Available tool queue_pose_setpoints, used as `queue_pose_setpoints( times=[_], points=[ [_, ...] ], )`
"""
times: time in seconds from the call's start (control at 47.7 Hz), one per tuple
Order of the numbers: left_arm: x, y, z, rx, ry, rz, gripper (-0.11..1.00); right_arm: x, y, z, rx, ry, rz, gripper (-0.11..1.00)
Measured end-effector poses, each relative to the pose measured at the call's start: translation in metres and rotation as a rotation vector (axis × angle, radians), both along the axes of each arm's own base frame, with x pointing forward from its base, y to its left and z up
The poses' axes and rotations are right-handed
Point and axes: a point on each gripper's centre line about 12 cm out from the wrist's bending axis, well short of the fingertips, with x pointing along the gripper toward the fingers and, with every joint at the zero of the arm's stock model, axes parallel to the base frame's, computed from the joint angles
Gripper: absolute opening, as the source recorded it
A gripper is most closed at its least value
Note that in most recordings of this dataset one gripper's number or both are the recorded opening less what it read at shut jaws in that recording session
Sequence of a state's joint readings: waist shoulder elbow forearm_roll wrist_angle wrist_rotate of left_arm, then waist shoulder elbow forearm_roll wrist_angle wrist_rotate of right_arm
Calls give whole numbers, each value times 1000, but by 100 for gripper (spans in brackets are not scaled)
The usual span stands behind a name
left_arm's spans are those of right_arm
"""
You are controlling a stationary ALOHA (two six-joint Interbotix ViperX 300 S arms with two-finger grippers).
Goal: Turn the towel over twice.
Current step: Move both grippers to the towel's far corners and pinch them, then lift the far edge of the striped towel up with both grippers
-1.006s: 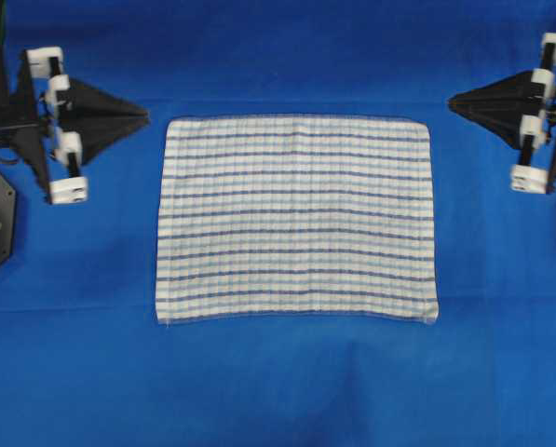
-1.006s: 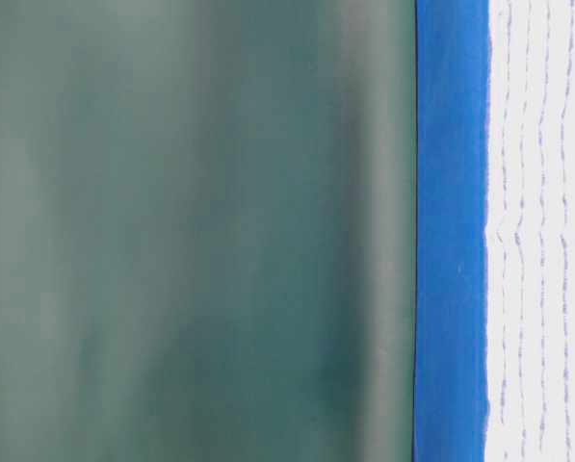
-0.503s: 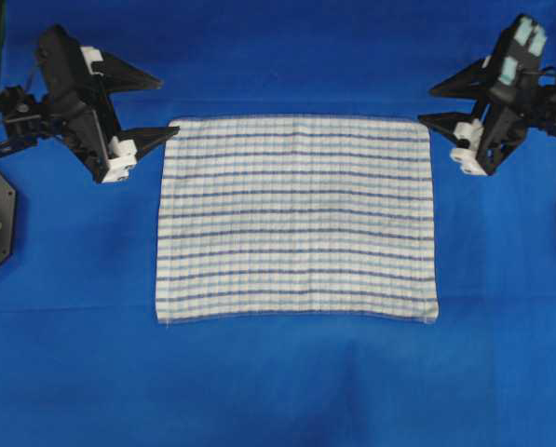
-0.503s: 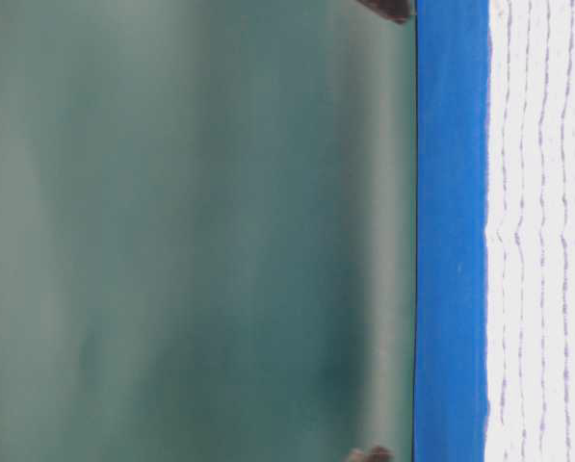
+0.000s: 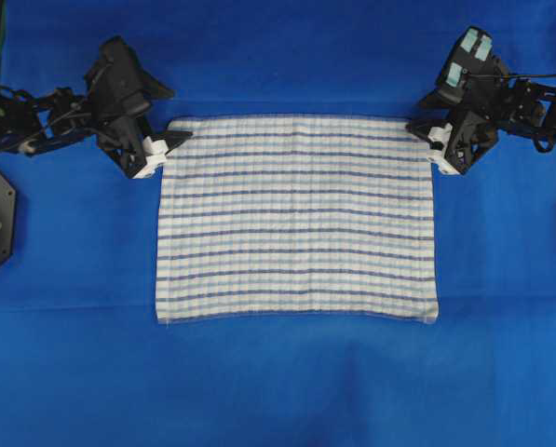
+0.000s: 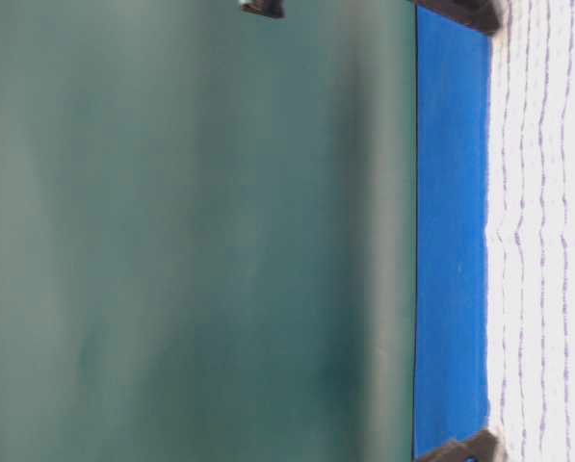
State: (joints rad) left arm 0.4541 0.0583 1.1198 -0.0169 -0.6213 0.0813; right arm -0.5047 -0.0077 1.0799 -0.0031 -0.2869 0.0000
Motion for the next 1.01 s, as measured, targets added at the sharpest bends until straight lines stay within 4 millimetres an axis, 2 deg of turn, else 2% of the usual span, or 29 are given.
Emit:
queue_pose_setpoints(
  times=[0.063, 0.168, 0.251, 0.335, 0.356, 0.398, 0.67, 0.859, 1.006],
  points=[
    [2, 2, -6, -9, 18, 3, 81, 0, -1, -2, 2, 2, -4, 57],
    [4, 4, -11, -14, 34, 4, 62, 1, -2, -2, 1, 1, -5, 50],
    [4, 4, -12, -24, 48, 6, 36, 2, -2, -2, -3, 1, 0, 33],
    [3, 2, -14, -28, 63, 0, 13, 2, -2, -2, -4, 2, 3, 8],
    [3, 2, -14, -30, 67, 0, 9, 1, -2, -2, -4, 2, 3, 4],
    [2, 3, -15, -33, 71, 3, 2, 1, -2, -2, -4, 4, 3, 3],
    [2, 2, -14, -45, 84, 4, 1, 2, -2, -1, -3, 5, 3, 3],
    [4, 4, 4, -20, 33, 7, 1, 0, -13, 8, -21, -16, -28, 3],
    [6, 10, 25, 2, -15, 22, 1, -5, -30, 27, -60, -42, -70, 3]
  ],
)
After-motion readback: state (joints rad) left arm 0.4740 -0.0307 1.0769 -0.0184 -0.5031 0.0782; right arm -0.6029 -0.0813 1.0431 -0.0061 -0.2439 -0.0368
